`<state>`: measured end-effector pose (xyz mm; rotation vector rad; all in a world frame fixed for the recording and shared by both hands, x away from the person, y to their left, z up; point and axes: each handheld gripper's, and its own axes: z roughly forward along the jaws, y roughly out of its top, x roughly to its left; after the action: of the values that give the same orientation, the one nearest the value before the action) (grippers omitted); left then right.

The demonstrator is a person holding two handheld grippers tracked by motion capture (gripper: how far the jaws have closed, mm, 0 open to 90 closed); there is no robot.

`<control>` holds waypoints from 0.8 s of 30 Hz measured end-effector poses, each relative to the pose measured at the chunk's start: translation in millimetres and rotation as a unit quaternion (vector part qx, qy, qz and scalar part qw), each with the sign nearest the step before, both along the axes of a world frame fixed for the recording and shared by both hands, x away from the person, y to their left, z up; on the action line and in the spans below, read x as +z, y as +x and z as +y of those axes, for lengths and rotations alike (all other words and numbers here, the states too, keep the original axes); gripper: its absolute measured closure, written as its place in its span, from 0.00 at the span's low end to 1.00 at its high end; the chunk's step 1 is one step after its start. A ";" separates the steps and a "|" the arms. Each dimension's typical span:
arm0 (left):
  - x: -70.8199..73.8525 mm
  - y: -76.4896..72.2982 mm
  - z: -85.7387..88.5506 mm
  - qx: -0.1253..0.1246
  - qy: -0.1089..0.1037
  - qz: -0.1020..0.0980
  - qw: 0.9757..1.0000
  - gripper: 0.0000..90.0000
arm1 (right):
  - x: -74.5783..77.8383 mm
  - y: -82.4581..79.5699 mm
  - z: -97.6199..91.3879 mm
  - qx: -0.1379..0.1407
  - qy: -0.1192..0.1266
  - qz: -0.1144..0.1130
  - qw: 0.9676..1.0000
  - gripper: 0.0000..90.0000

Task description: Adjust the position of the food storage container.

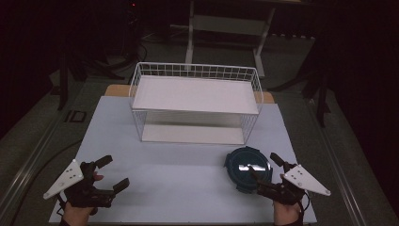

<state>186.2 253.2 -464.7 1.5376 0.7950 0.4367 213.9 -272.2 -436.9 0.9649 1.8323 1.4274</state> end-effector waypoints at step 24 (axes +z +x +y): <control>-0.5 1.9 -2.2 -0.003 0.004 -0.002 1.000 0.00 | 40.7 26.9 -20.3 0.044 0.022 0.058 0.997 0.15</control>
<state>188.1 251.0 -465.3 1.5449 0.7859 0.4390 240.8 -292.5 -396.2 1.0190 1.9565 1.4995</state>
